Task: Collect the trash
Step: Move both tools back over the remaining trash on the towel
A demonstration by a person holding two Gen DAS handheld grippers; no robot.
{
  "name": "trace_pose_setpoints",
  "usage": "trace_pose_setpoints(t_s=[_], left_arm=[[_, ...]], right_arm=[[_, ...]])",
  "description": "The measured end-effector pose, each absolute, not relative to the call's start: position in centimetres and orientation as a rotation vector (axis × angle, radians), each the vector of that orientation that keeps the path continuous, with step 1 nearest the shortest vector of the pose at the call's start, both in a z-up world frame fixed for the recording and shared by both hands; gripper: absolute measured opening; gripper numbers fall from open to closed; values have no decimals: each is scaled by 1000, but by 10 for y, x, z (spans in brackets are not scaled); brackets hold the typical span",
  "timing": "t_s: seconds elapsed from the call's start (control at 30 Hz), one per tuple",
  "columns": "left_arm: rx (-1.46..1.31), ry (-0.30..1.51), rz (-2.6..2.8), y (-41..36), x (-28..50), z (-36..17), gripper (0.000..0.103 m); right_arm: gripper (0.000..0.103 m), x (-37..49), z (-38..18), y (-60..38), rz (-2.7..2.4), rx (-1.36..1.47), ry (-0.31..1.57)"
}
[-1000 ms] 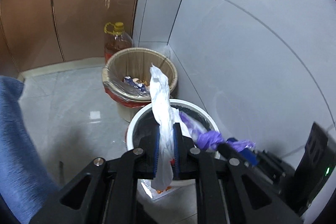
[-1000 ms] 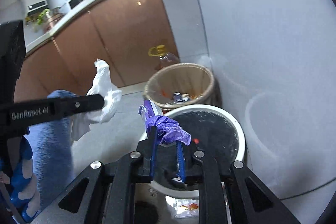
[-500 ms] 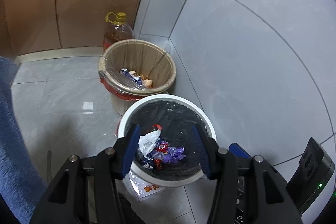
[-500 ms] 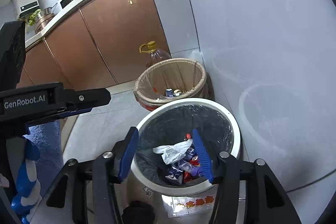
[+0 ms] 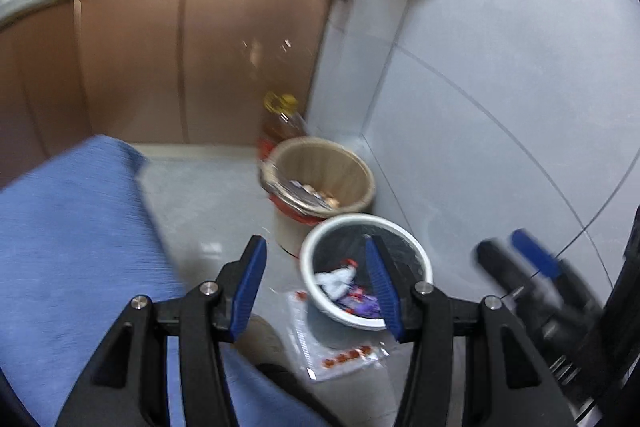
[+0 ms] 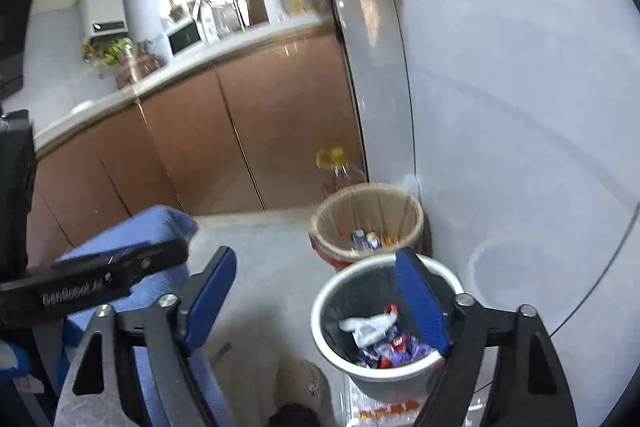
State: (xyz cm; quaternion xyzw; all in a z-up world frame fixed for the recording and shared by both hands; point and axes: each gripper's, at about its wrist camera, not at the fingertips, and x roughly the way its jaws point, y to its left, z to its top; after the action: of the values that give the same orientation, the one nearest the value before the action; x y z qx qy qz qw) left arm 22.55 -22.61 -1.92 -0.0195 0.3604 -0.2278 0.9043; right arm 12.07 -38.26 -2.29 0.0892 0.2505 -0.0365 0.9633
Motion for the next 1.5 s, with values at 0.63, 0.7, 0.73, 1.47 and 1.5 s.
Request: trace_pose_setpoints(t_s=[0.63,0.7,0.73,1.47,1.5], left_arm=[[-146,408,32,19,73,88,73],[-163,389,61,35,59,96,74],[-169,378,75,44,51,99,74],[-126,374,357,251,-110,102,75],[-132,370,369,259,-116,99,75]], right_arm=[[103,55,76,-308,119,91,316],[103,49,82,-301,158,94,307],[103,46,84,-297,180,99,301],[103,47,86,-174,434,33,350],[103,49,86,-167,443,25,361]])
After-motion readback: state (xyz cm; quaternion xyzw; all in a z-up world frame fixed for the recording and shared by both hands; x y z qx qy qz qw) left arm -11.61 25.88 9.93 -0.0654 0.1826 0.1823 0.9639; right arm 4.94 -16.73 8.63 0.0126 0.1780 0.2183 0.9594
